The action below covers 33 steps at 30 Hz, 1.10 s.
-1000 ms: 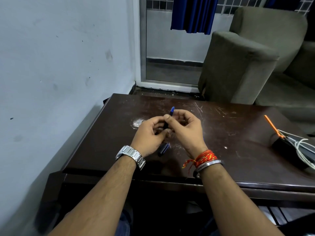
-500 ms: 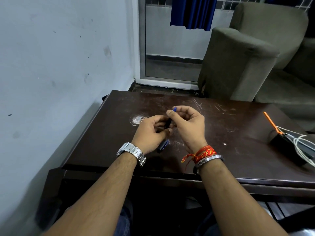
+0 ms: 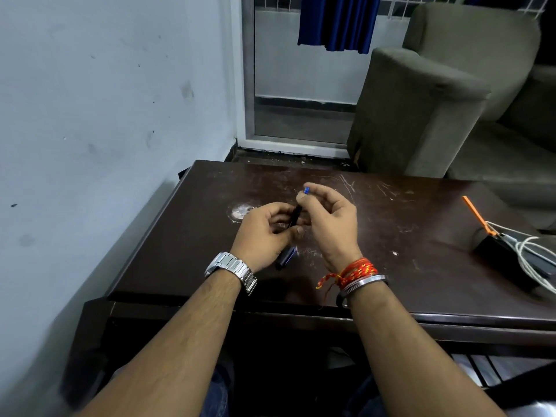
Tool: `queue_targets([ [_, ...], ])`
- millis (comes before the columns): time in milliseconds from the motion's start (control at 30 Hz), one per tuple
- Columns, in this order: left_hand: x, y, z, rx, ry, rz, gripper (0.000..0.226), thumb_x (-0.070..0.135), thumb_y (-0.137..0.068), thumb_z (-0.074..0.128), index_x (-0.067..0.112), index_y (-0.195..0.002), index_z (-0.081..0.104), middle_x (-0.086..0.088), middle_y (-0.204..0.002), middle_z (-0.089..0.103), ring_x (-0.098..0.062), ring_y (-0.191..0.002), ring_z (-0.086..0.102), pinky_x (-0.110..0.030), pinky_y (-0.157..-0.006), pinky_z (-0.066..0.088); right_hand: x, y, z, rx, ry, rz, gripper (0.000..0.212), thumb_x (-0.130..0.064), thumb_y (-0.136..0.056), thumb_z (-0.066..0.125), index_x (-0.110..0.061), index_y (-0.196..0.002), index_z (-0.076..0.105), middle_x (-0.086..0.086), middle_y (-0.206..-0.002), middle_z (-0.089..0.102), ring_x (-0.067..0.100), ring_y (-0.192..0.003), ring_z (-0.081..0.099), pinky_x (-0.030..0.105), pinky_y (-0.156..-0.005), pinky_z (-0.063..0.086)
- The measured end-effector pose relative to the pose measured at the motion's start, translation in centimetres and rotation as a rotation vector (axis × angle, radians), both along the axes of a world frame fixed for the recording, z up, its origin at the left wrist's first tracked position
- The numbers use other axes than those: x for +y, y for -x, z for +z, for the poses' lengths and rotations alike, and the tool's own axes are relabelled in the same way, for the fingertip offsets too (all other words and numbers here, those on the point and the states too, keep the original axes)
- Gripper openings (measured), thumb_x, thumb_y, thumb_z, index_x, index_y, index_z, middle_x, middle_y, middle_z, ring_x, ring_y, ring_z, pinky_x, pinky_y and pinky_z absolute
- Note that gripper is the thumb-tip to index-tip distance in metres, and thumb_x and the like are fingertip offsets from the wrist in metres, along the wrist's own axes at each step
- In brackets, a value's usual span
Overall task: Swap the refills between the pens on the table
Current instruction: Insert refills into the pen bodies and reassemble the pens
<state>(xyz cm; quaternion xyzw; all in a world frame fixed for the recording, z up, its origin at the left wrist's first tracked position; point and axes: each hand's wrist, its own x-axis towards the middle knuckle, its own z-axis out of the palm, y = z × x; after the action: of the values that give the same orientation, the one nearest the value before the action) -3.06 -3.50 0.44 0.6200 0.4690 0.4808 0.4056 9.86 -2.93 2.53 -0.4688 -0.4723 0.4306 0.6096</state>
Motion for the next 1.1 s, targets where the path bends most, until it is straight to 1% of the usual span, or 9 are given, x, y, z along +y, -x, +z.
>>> queue_targets([
  [167, -0.2, 0.0, 0.4, 0.039, -0.024, 0.027, 0.036, 0.007, -0.076, 0.079, 0.036, -0.09, 0.065, 0.013, -0.084, 0.072, 0.004, -0.082, 0.069, -0.019, -0.077, 0.056, 0.1, -0.1, -0.4, -0.064, -0.011, -0.066, 0.025, -0.022, -0.072, 0.087, -0.013, -0.086, 0.068, 0.006, -0.076, 0.062, 0.013, -0.063, 0.063, 0.028, -0.057, 0.056],
  [267, -0.1, 0.0, 0.3, 0.026, -0.016, 0.028, 0.033, 0.005, -0.075, 0.08, 0.03, -0.093, 0.067, 0.008, -0.088, 0.073, -0.001, -0.083, 0.07, -0.02, -0.076, 0.056, 0.0, 0.0, 0.0, 0.007, 0.002, -0.006, 0.015, -0.012, -0.083, 0.077, -0.009, -0.098, 0.073, 0.004, -0.078, 0.066, 0.006, -0.061, 0.061, 0.021, -0.056, 0.053],
  [433, -0.2, -0.2, 0.4, 0.057, -0.023, 0.092, 0.031, 0.01, -0.073, 0.083, 0.027, -0.093, 0.067, 0.01, -0.085, 0.073, 0.002, -0.078, 0.069, -0.012, -0.071, 0.054, 0.1, -0.1, -0.2, -0.021, -0.014, -0.016, 0.009, -0.013, -0.079, 0.081, -0.012, -0.086, 0.076, 0.004, -0.074, 0.073, 0.012, -0.067, 0.067, 0.026, -0.059, 0.056],
  [533, -0.3, -0.4, 0.4, 0.048, -0.015, 0.07, 0.031, 0.005, -0.078, 0.075, 0.024, -0.101, 0.068, 0.008, -0.091, 0.075, -0.003, -0.087, 0.072, -0.018, -0.078, 0.056, 0.1, -0.2, -0.2, 0.003, -0.008, -0.015, 0.01, -0.011, -0.081, 0.079, -0.01, -0.09, 0.076, 0.004, -0.076, 0.073, 0.008, -0.066, 0.067, 0.021, -0.055, 0.053],
  [700, -0.5, -0.4, 0.8, 0.103, -0.063, 0.225, 0.036, 0.014, -0.062, 0.089, 0.02, -0.089, 0.065, 0.007, -0.076, 0.07, 0.001, -0.062, 0.063, -0.016, -0.061, 0.053, 0.2, -0.2, -0.3, -0.048, -0.039, -0.02, 0.01, -0.014, -0.08, 0.08, -0.018, -0.089, 0.078, 0.001, -0.081, 0.077, 0.011, -0.078, 0.071, 0.03, -0.073, 0.059],
  [800, -0.5, -0.4, 0.9, 0.122, -0.061, 0.197, 0.028, 0.029, -0.067, 0.08, 0.022, -0.092, 0.07, 0.005, -0.082, 0.072, -0.006, -0.074, 0.067, -0.025, -0.073, 0.058, 0.1, -0.1, -0.3, -0.028, -0.04, 0.027, 0.012, -0.012, -0.082, 0.078, -0.02, -0.09, 0.077, -0.003, -0.078, 0.076, 0.007, -0.076, 0.07, 0.025, -0.069, 0.057],
  [900, -0.7, -0.5, 0.9, 0.181, -0.025, 0.104, 0.02, 0.019, -0.078, 0.065, 0.017, -0.095, 0.075, 0.003, -0.084, 0.076, -0.011, -0.078, 0.072, -0.039, -0.078, 0.059, 0.1, -0.1, -0.2, -0.038, -0.04, 0.047, 0.014, -0.01, -0.085, 0.076, -0.022, -0.091, 0.075, -0.004, -0.079, 0.075, 0.005, -0.076, 0.069, 0.023, -0.07, 0.058],
  [1033, -0.6, -0.3, 1.0, 0.184, -0.033, 0.219, 0.017, 0.014, -0.07, 0.084, 0.025, -0.077, 0.072, 0.011, -0.071, 0.072, 0.005, -0.064, 0.066, -0.015, -0.061, 0.053, 0.0, -0.1, -0.1, -0.076, -0.047, 0.046, 0.015, -0.01, -0.086, 0.075, -0.022, -0.094, 0.074, -0.002, -0.078, 0.073, 0.004, -0.07, 0.066, 0.017, -0.064, 0.055],
  [1100, -0.6, -0.4, 1.1, 0.175, -0.051, 0.277, 0.018, 0.02, -0.067, 0.086, 0.022, -0.075, 0.07, 0.008, -0.069, 0.07, 0.001, -0.062, 0.065, -0.013, -0.057, 0.051, 0.1, -0.1, -0.2, -0.082, -0.056, 0.059, 0.014, -0.01, -0.086, 0.074, -0.021, -0.096, 0.074, -0.004, -0.077, 0.072, 0.002, -0.068, 0.064, 0.016, -0.064, 0.054],
])
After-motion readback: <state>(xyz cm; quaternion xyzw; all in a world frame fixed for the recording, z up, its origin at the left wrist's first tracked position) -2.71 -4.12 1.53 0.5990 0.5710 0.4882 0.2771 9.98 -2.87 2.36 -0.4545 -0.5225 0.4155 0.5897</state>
